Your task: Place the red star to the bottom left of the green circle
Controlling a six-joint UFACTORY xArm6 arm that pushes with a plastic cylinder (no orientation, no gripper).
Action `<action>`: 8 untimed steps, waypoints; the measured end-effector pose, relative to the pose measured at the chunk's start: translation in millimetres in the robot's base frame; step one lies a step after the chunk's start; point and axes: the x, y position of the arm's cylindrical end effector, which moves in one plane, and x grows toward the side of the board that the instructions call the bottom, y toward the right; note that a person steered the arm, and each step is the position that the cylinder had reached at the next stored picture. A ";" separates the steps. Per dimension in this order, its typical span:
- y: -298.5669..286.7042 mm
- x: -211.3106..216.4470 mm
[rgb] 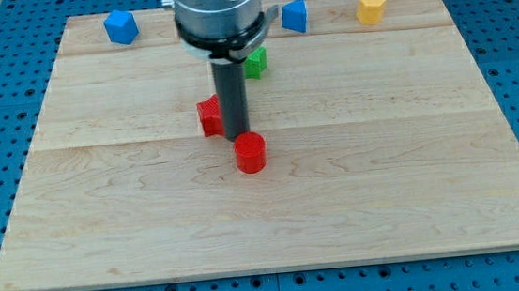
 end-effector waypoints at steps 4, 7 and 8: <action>43.6 10.4; -83.7 39.4; -115.2 10.8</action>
